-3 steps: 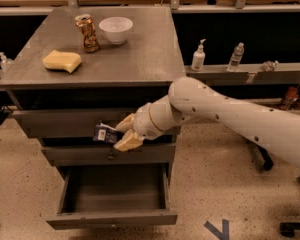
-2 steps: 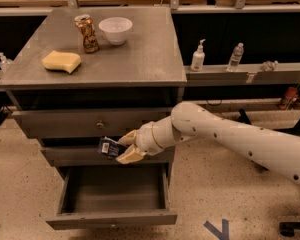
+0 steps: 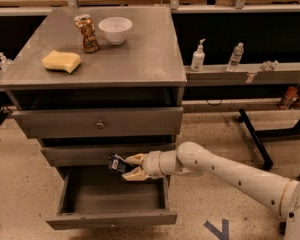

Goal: Place rxbar blueberry into bottom drawer

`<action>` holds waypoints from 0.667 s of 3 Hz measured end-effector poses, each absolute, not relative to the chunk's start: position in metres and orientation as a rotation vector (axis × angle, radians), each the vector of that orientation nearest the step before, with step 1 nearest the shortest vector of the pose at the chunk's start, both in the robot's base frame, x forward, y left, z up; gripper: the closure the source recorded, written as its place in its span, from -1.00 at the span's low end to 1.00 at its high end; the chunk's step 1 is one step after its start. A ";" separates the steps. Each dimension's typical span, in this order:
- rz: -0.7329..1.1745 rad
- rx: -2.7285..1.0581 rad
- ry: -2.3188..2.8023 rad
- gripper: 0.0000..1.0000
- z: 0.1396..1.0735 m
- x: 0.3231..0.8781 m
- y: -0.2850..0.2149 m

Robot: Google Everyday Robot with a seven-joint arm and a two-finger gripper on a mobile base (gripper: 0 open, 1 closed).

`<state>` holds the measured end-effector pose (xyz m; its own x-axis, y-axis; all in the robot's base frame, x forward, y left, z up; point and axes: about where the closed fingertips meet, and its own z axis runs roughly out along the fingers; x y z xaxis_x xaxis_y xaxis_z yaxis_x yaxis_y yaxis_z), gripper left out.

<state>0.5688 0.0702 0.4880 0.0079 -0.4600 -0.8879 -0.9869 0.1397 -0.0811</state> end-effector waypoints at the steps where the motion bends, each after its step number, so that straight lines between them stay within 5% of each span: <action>1: 0.851 -1.405 1.585 1.00 0.431 0.573 0.069; 2: 0.885 -1.395 1.630 1.00 0.380 0.578 0.072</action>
Offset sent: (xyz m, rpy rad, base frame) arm 0.0163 0.0012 -0.1728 0.0057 0.1575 -0.0213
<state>0.5778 0.0716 0.3803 -0.0740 -0.4314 -0.8991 -0.9890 0.1478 0.0105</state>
